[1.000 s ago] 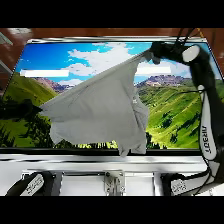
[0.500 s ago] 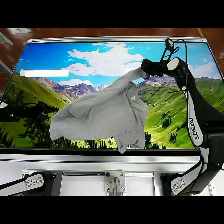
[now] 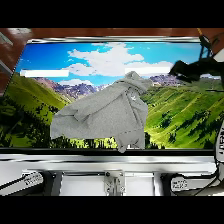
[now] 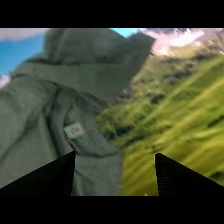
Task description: Fold the shirts.
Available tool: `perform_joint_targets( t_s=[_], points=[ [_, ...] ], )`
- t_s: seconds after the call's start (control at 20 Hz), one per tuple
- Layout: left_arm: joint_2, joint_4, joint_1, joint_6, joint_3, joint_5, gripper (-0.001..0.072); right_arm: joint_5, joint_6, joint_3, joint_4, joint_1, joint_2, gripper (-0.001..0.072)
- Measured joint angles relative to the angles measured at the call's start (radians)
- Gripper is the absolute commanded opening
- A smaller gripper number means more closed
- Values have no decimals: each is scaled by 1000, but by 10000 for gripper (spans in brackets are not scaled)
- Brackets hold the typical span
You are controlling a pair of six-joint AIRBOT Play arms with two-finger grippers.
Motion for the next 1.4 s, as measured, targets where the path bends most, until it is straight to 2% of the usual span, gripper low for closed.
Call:
perform_joint_targets(
  t_s=[0.1, 0.25, 0.55, 0.6, 0.65, 0.75, 0.8, 0.85, 0.9, 0.95, 1.05, 1.4],
  points=[
    [11, 13, 24, 22, -116, 4, 650, 108, -21, -56, 0, -50, 11, 616],
    [16, -50, 39, 58, -269, 98, 644, 167, -47, -157, 40, -90, 19, 616],
    [-24, -188, 23, 96, -369, 278, 640, 140, -82, -284, 102, -95, 23, 616],
    [-34, -200, 15, 99, -374, 299, 632, 132, -85, -291, 108, -95, 23, 617],
    [-44, -212, 5, 100, -377, 318, 586, 128, -88, -296, 109, -95, 23, 616],
    [-63, -242, -23, 102, -381, 346, 570, 120, -91, -303, 111, -96, 23, 617],
    [-75, -256, -41, 103, -382, 358, 511, 120, -91, -305, 112, -96, 23, 617],
    [-87, -269, -58, 103, -383, 372, 375, 119, -93, -307, 113, -95, 23, 617],
    [-101, -274, -76, 103, -384, 389, 208, 114, -94, -311, 111, -95, 23, 616],
    [-113, -274, -90, 103, -385, 399, 134, 111, -94, -317, 108, -96, 23, 617],
    [-126, -280, -108, 103, -383, 404, 40, 111, -94, -352, 100, -95, 23, 617],
    [-82, -288, -74, 141, -306, 311, 38, 70, -117, -590, 97, 2, 23, 626]
  ],
)
